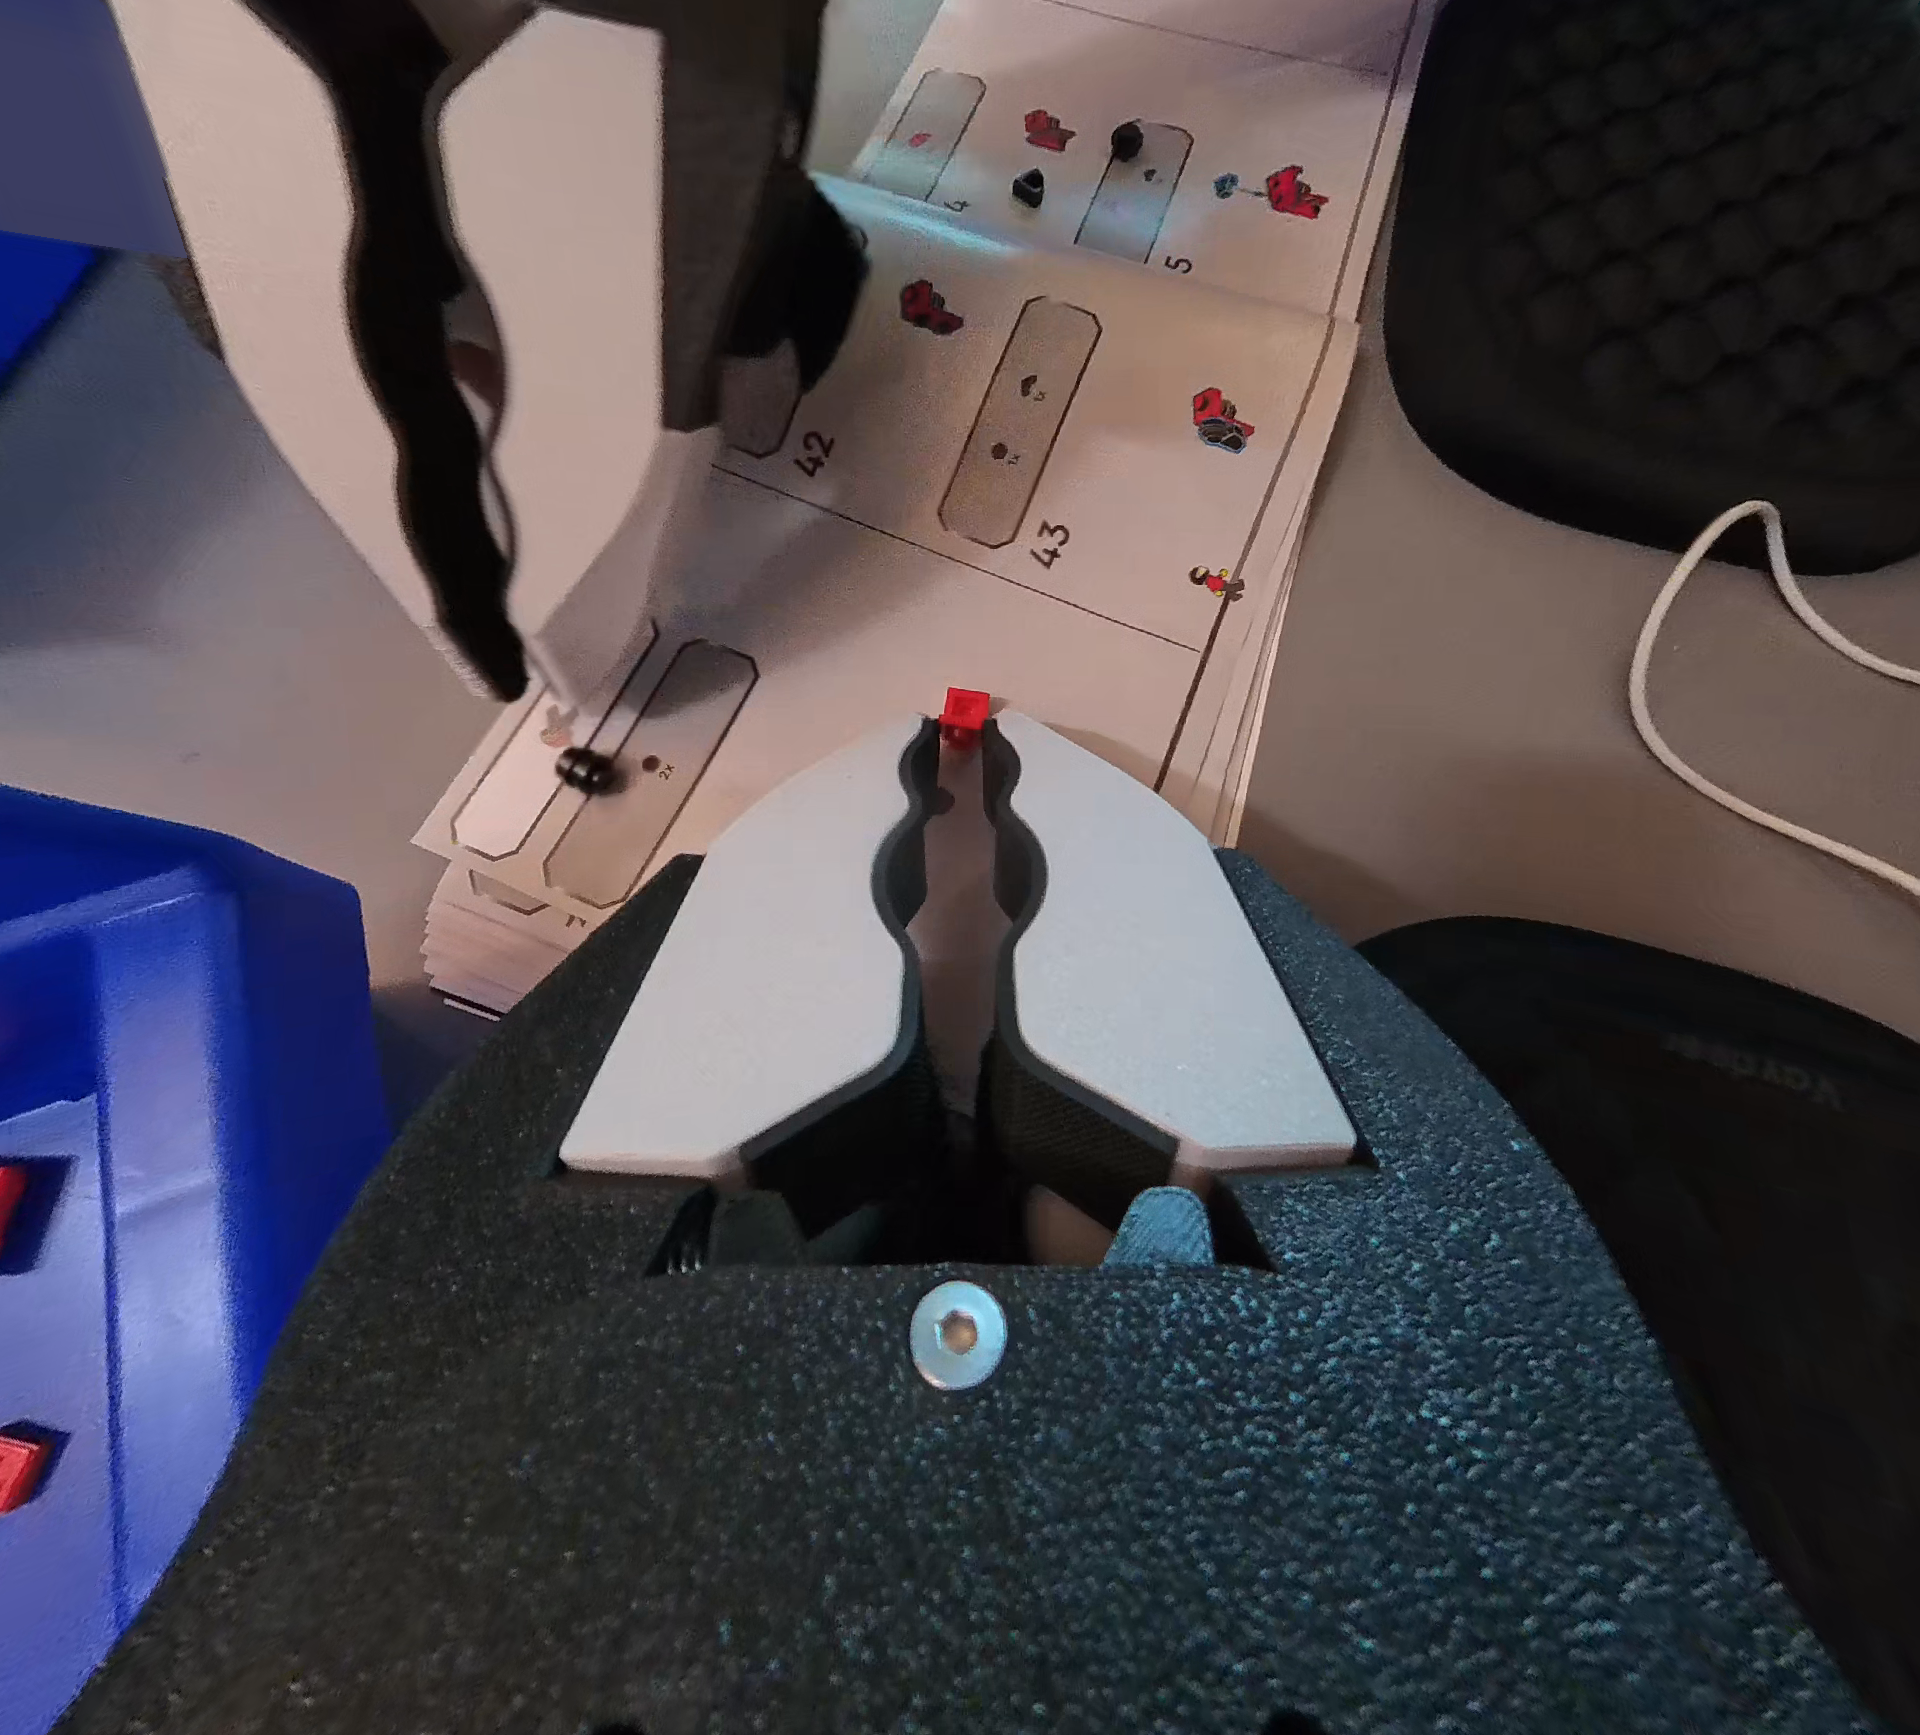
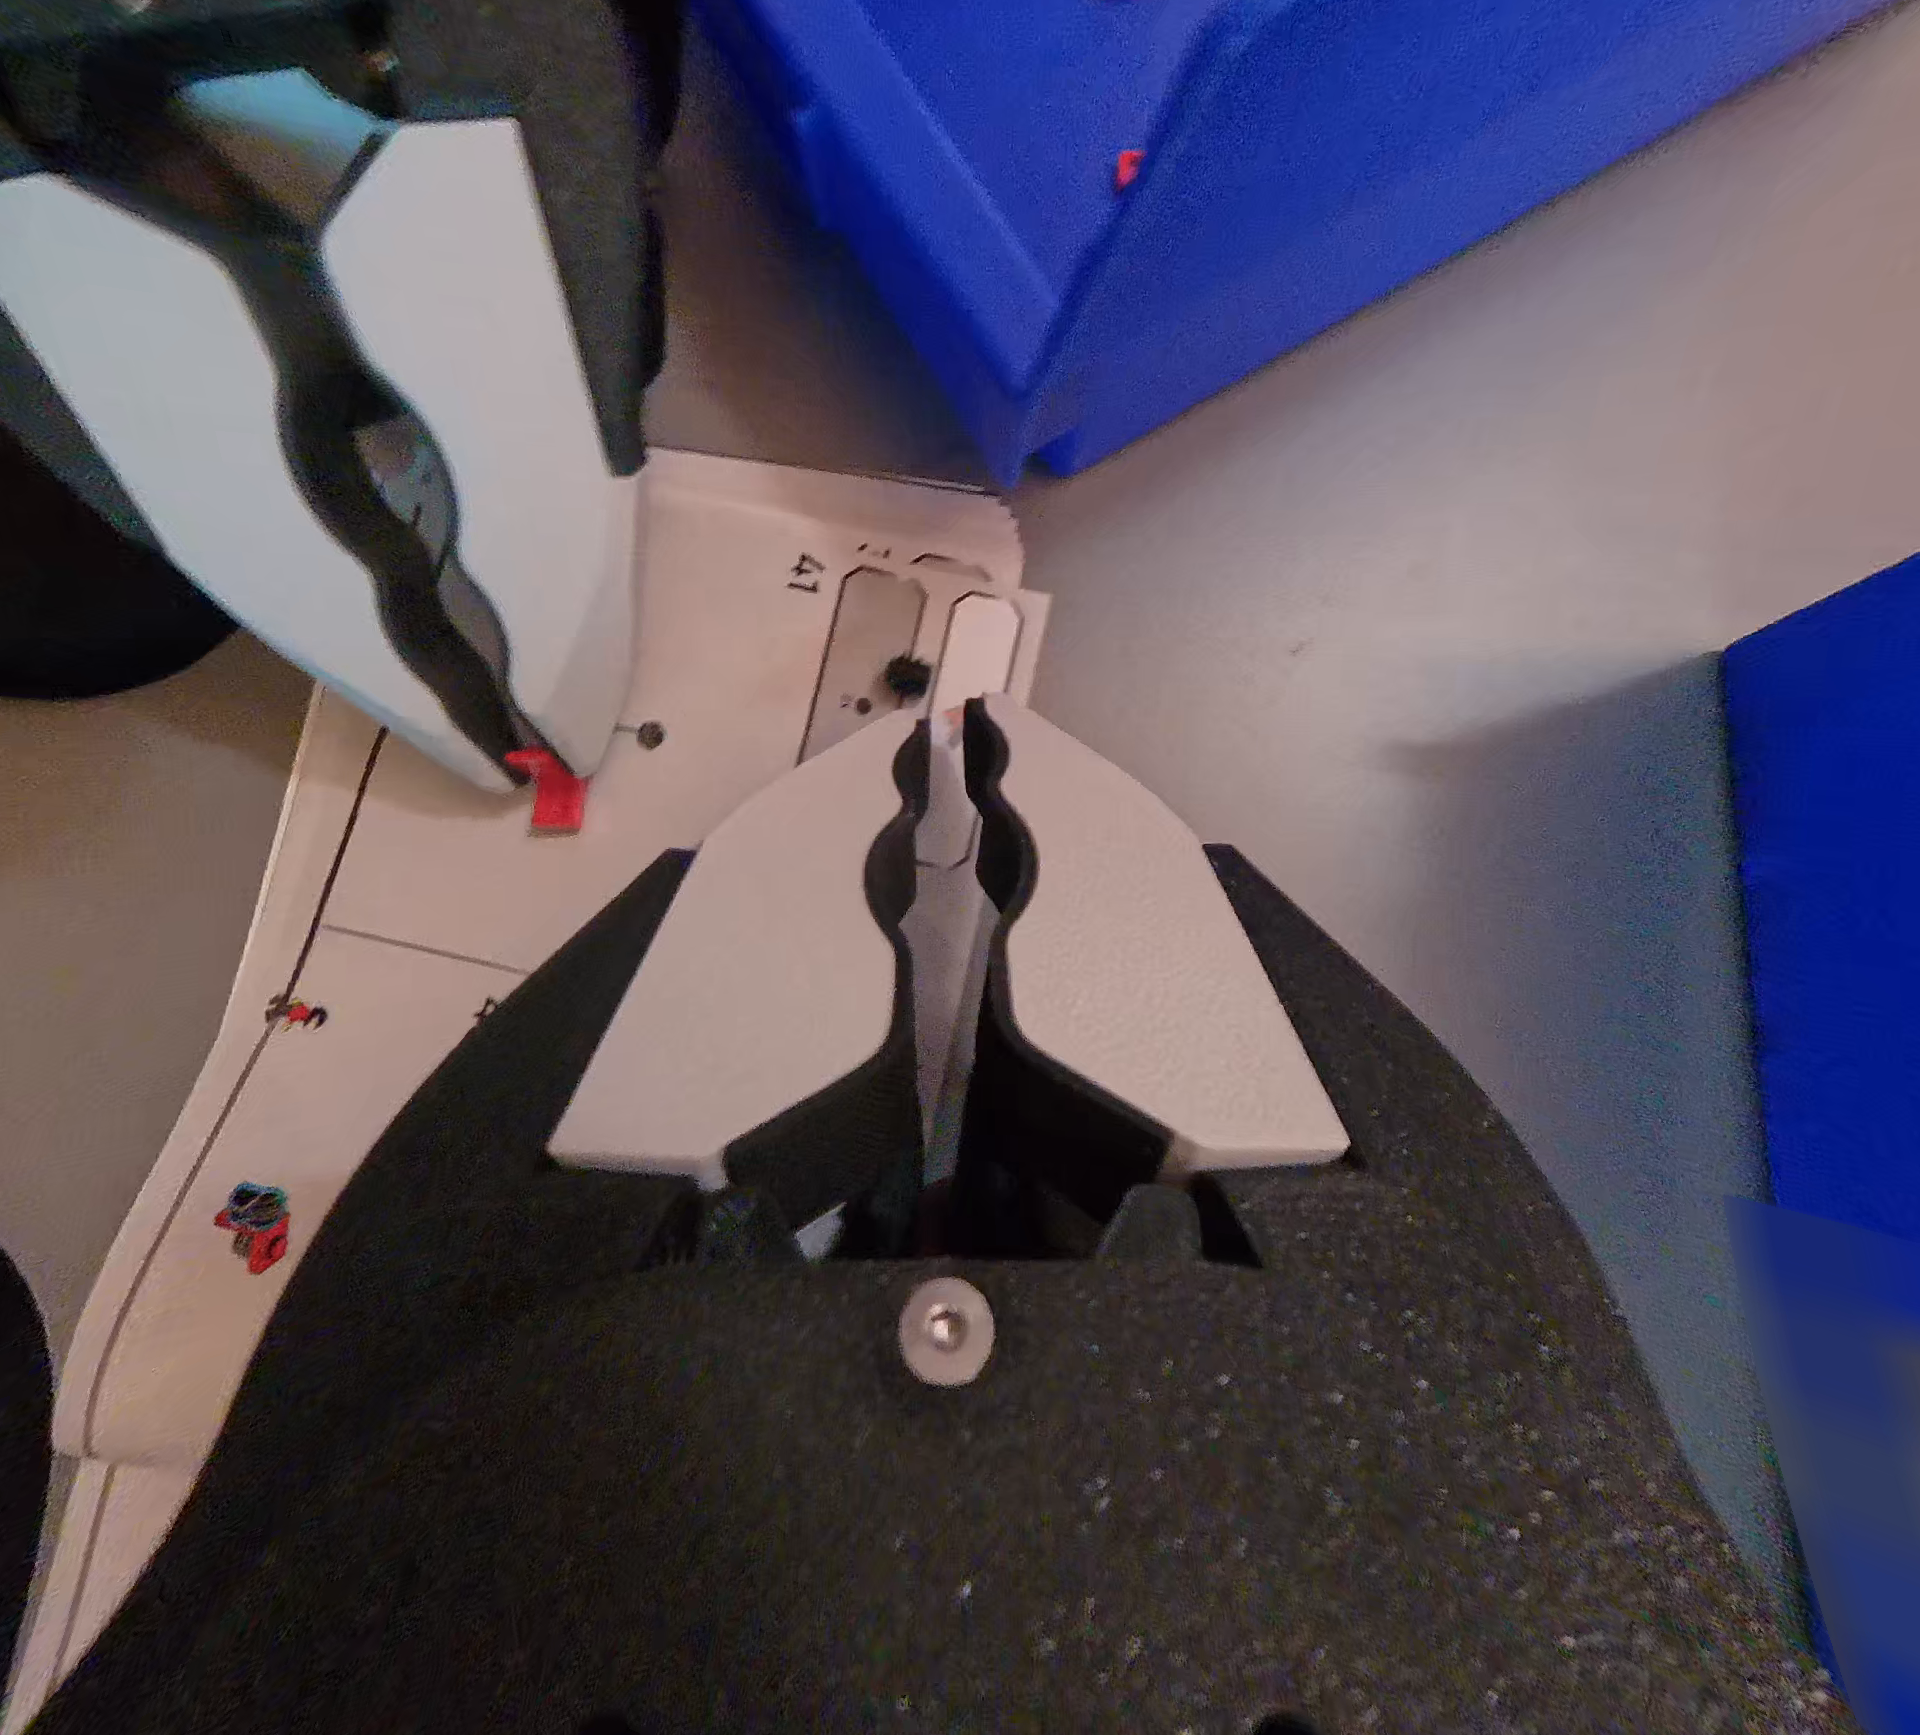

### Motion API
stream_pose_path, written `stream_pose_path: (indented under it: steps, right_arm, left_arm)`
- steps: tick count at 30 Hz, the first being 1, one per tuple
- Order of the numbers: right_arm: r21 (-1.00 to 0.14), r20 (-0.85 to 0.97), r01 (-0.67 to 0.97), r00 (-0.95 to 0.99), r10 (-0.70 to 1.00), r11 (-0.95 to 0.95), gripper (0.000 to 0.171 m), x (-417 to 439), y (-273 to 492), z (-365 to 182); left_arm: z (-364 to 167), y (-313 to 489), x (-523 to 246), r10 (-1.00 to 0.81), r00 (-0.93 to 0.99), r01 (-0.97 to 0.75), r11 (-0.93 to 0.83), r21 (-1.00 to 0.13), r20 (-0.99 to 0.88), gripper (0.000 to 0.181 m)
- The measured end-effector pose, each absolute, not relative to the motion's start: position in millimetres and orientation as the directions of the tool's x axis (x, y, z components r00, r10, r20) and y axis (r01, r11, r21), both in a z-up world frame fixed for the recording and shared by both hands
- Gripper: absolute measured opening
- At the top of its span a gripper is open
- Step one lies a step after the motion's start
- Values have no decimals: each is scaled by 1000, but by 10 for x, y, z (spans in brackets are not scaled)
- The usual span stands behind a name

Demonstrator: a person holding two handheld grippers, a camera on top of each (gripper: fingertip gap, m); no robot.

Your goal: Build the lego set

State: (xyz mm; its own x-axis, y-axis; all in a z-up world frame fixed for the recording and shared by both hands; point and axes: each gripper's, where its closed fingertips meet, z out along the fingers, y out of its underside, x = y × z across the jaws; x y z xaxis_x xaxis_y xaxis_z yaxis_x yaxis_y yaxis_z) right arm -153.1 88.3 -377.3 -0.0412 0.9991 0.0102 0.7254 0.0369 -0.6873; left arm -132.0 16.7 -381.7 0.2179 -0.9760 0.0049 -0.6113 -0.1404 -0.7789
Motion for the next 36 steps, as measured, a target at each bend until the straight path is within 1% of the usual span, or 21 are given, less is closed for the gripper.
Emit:
stream_pose_path:
  steps: [3, 5, 7, 12, 14, 17, 19, 21, 23, 25, 28, 36]
  right_arm:
    - [-705, -130, 706, -24, 991, -75, 1, -1541, 962, -3772]
    - [-695, -286, 696, -38, 958, -180, 2, -1512, 902, -3747]
    - [-672, -365, 704, -44, 930, -230, 4, -1462, 851, -3702]
    - [-520, -329, 832, 10, 944, -190, 5, -1198, 763, -3848]
    - [-489, -325, 854, 10, 946, -177, 7, -1129, 704, -3901]
    - [-511, -305, 843, 5, 952, -168, 5, -1093, 650, -3891]
    - [-526, -254, 839, -3, 967, -136, 5, -1046, 613, -3882]
    - [-596, -210, 789, 24, 977, -147, 5, -1015, 629, -3743]
    - [-644, -222, 735, 84, 971, -211, 6, -943, 675, -3607]
    - [-635, -234, 729, 135, 963, -256, 5, -861, 701, -3612]
    - [-606, -279, 743, 137, 950, -285, 6, -905, 601, -3703]
    - [-590, -290, 769, 83, 953, -247, 14, -1334, 547, -3815]
  left_arm:
    - [-3819, 170, -1321, -975, 220, -611, -146, -778, 11, 7]
    - [-3819, 170, -1321, -976, 220, -611, -146, -778, 11, 7]
    - [-3819, 170, -1321, -976, 219, -611, -147, -778, 12, 7]
    - [-3819, 169, -1320, -976, 219, -611, -151, -778, 17, 7]
    - [-3819, 168, -1320, -976, 218, -611, -151, -777, 19, 7]
    - [-3819, 166, -1320, -976, 217, -612, -148, -777, 15, 7]
    - [-3820, 166, -1320, -976, 217, -612, -147, -777, 14, 7]
    - [-3820, 166, -1321, -976, 217, -612, -146, -777, 12, 7]
    - [-3820, 165, -1320, -976, 217, -612, -146, -777, 12, 7]
    - [-3820, 165, -1320, -976, 216, -612, -148, -777, 15, 7]
    - [-3821, 165, -1319, -976, 216, -611, -152, -777, 21, 7]
    - [-3821, 167, -1319, -976, 217, -611, -155, -776, 24, 7]
